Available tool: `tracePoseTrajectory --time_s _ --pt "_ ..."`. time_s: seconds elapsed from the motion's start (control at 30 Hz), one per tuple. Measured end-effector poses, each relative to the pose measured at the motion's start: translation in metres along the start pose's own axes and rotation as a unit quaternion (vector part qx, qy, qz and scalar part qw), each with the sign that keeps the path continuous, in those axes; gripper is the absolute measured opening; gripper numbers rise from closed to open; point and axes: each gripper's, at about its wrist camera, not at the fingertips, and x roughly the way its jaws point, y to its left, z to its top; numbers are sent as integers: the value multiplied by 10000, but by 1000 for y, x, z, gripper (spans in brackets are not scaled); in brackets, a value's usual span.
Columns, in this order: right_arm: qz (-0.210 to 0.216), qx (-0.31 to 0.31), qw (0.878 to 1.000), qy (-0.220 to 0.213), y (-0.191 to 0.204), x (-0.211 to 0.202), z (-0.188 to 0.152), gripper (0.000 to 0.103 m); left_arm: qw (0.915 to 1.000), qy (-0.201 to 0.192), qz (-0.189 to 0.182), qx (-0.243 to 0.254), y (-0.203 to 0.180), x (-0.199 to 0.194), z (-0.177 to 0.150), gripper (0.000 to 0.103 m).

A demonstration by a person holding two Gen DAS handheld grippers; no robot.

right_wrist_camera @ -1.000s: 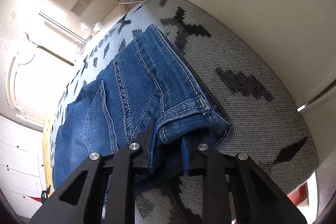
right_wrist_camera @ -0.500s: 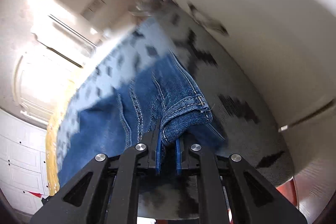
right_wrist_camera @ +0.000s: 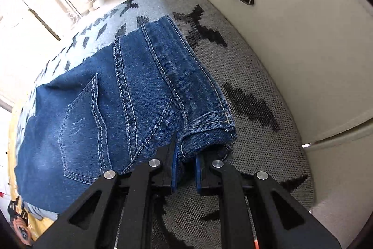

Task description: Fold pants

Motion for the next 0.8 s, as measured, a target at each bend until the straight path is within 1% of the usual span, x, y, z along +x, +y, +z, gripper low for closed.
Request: tracePoseTrajectory --time_s 0.03,0.1,0.2,0.33,0.37,0.43,0.5,0.53,0.57,0.6,0.63,0.67,0.7,0.8 --pt "-27 -17 10000 10 0 2 1 10 9998 -28 -140 -112 5 -3 10 26" --pt "-47 -31 10000 37 0 3 2 10 9993 -17 -258 -274 10 -5 20 26" --pt "-56 -22 10000 59 -1 3 2 10 9992 85 -313 -235 7 -6 30 26" --pt "-133 -47 9999 63 1 4 2 10 9992 275 -167 -222 3 8 31 26" --pt "-143 -49 9999 67 2 4 2 10 9993 305 -71 -217 3 12 30 26" --pt "-145 -54 9998 79 2 4 3 10 9988 357 -147 -295 4 16 28 26" --pt "-138 -66 9998 84 2 5 3 10 9988 411 -77 -249 5 25 27 25" --pt "-133 -64 9999 85 2 5 3 10 9987 433 -64 -252 7 28 27 20" --pt "-131 -64 9999 84 2 5 3 10 9989 401 -16 -255 9 28 28 10" --pt "-129 -62 9999 82 1 5 3 10 9993 296 0 -224 4 26 28 2" --pt "-122 -68 9999 73 1 4 2 10 9996 231 -58 -148 1 21 27 2" --pt "-109 -93 9999 55 2 2 3 10 9999 137 -2 38 -9 15 23 2" --pt "-90 -104 9999 27 2 -2 3 10 9993 26 157 330 -22 6 17 2" --pt "33 -138 9998 -119 2 -20 7 9 9965 -171 424 707 -43 -6 6 2"
